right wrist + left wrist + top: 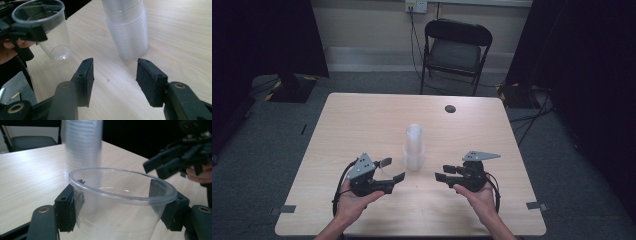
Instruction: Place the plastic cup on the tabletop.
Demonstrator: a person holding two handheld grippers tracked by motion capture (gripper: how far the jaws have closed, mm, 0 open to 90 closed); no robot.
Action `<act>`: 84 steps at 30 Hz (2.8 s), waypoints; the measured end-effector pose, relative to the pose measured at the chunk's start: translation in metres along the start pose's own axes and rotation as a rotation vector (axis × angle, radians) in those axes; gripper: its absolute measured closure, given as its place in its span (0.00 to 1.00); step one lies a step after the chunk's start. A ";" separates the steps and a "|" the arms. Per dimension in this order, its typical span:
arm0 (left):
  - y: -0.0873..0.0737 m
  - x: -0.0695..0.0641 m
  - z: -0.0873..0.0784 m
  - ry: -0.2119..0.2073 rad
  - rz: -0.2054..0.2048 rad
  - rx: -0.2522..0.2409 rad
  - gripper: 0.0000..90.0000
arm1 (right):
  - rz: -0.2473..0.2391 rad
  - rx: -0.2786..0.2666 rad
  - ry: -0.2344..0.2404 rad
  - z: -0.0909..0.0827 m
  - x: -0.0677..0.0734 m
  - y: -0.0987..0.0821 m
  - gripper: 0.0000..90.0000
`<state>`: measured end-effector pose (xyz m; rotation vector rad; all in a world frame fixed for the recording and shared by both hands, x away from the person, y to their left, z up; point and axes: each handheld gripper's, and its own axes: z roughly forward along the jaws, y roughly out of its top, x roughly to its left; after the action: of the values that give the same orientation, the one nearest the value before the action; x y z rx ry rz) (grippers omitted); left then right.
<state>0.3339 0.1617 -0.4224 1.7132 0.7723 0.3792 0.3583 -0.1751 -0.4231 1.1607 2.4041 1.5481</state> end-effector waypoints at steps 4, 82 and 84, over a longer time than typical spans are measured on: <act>0.004 0.006 -0.005 0.017 -0.011 -0.010 0.32 | 0.002 -0.003 -0.018 -0.005 -0.002 0.001 0.53; 0.007 0.113 0.094 0.325 -0.055 0.032 0.30 | -0.021 0.007 -0.112 -0.024 -0.023 -0.029 0.50; 0.006 0.113 0.095 0.321 -0.063 0.041 0.29 | -0.019 0.008 -0.113 -0.024 -0.023 -0.029 0.50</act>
<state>0.4767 0.1673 -0.4604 1.6818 1.0706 0.6079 0.3483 -0.2137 -0.4418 1.1898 2.3446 1.4280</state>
